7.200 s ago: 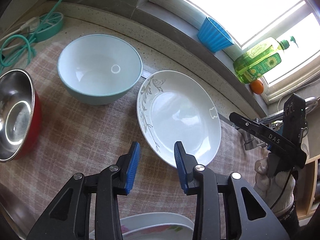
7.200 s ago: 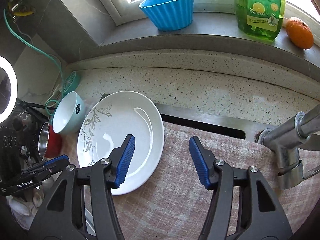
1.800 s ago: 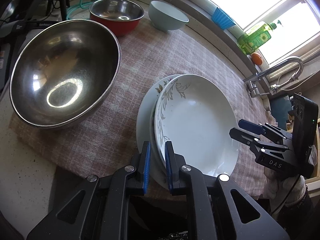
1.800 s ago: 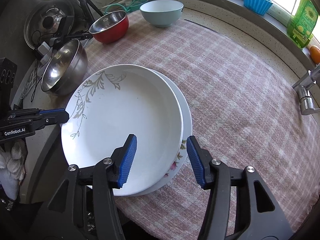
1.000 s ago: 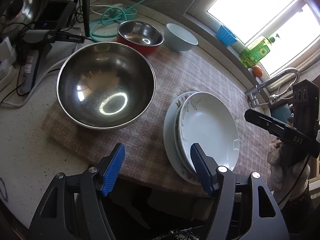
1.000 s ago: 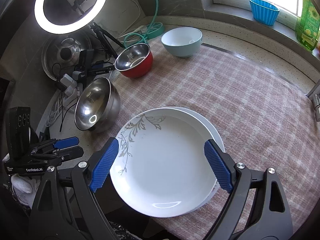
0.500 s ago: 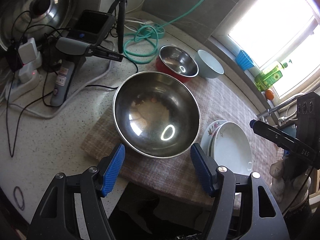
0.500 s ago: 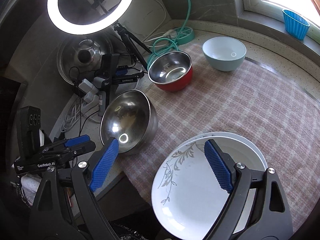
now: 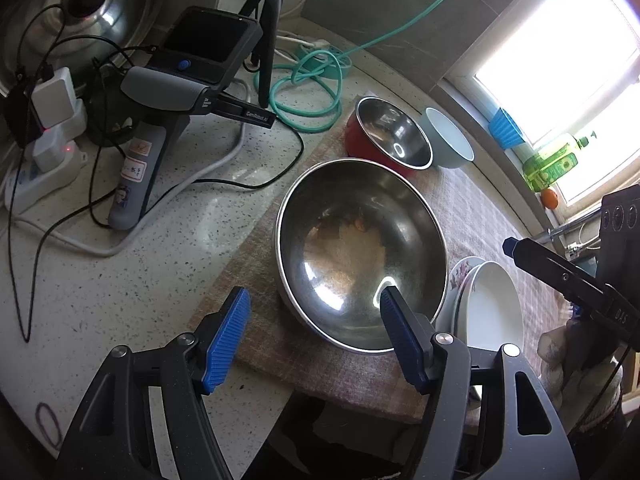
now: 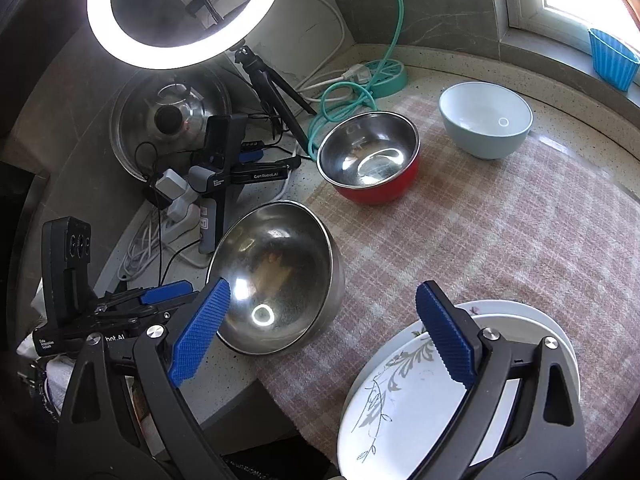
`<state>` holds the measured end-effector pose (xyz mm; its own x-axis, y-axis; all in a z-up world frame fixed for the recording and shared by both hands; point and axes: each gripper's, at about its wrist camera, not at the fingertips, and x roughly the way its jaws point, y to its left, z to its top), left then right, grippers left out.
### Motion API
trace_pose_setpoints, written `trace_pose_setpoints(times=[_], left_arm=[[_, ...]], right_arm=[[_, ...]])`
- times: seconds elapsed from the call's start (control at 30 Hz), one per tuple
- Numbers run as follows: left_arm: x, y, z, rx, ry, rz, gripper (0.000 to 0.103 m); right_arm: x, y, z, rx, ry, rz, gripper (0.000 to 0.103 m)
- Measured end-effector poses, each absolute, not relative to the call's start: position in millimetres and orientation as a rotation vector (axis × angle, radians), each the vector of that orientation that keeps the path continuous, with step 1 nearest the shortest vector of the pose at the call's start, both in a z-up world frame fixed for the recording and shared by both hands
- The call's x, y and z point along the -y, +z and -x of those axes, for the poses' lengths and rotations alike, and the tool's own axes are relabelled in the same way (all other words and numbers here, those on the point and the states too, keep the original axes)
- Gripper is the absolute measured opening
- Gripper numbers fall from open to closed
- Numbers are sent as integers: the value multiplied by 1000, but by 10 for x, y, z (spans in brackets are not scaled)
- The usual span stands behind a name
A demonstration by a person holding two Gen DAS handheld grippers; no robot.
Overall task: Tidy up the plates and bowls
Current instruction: 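Reach the left gripper to the large steel bowl rim and close, then lift and carry the large steel bowl with the left gripper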
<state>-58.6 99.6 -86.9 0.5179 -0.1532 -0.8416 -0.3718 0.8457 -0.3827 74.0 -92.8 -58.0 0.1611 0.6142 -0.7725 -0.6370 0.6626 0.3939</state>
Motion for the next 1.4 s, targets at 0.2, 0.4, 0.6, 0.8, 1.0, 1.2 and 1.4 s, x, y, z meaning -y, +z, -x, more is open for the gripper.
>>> trace_pose_setpoints(times=[0.2, 0.4, 0.6, 0.8, 1.0, 1.2, 1.4], left_arm=[[-1055, -930, 540, -1040, 119, 583, 57], [-1108, -998, 486, -1056, 92, 599, 45], [-1148, -1044, 438, -1067, 81, 605, 41], [-1162, -1086, 398, -1077, 69, 602, 33], [-1172, -1129, 360, -1086, 58, 599, 30], [-1169, -1130, 355, -1084, 58, 598, 29], [-1121, -1129, 342, -1088, 54, 594, 29]], right_arm=[[802, -653, -807, -1137, 877, 42, 83], [694, -794, -811, -1193, 877, 59, 71], [649, -907, -829, -1231, 869, 50, 55], [625, -981, -862, -1255, 859, 42, 47], [582, -1064, -878, -1281, 853, 53, 36], [536, -1099, -844, -1287, 858, 80, 25], [558, -1070, -845, -1274, 849, 92, 25]])
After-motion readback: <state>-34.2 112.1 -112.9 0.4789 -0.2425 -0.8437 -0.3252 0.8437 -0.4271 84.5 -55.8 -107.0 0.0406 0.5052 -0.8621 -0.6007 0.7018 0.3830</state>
